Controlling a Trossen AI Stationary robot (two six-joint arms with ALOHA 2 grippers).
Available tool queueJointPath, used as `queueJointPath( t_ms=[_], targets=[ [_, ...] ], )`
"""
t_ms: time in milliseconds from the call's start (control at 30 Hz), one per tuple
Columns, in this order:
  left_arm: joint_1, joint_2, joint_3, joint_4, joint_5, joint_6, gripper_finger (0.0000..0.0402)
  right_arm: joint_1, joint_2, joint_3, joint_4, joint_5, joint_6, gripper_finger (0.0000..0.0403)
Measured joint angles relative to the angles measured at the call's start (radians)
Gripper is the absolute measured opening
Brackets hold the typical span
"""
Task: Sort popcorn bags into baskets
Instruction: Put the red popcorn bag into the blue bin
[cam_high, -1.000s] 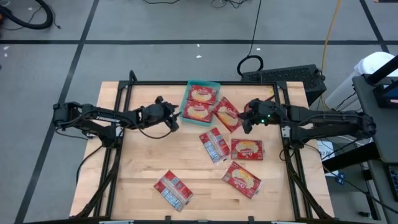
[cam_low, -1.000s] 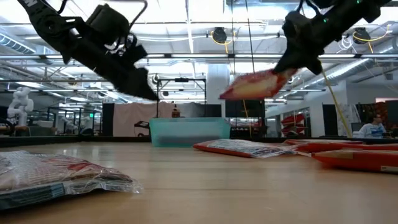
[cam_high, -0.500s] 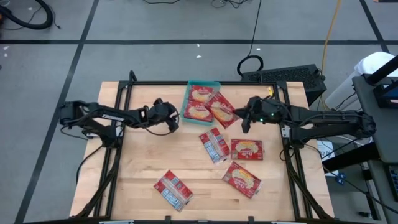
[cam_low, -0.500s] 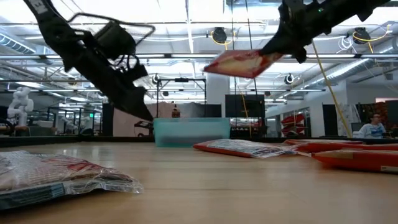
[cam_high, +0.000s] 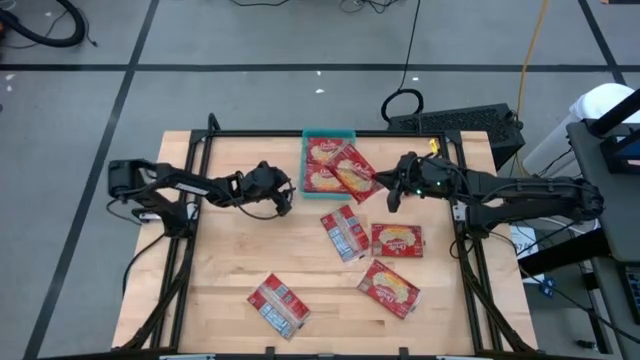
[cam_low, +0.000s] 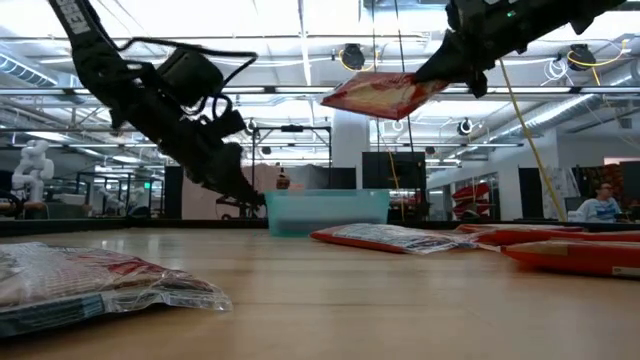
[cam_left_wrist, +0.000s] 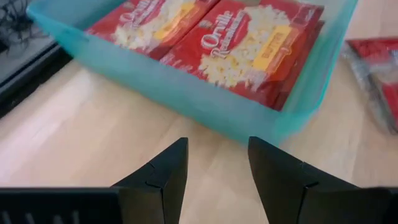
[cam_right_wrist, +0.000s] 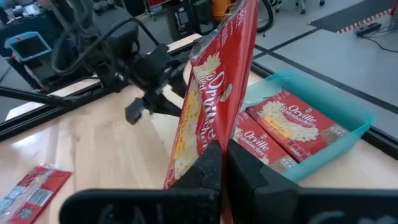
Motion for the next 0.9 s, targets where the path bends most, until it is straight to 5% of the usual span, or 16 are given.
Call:
queueJointPath(
  t_ms=[200, 467, 900],
  targets=[
    [0.023, -0.26, 0.02, -0.198, 0.008, 0.035, 0.0172, -0.01, 0.082, 0.03, 0.068, -0.101, -0.075, 0.0],
    [0.092, -0.529, 0.035, -0.143, 0.126, 0.085, 0.0172, -0.149, 0.265, 0.285, -0.11, -0.193, -0.328, 0.0],
    [0.087, -0.461, 0.034, -0.158, 0.171, 0.024, 0.0172, -0.439, 0.73, 0.745, -0.399, -0.262, -0.927, 0.0]
  ],
)
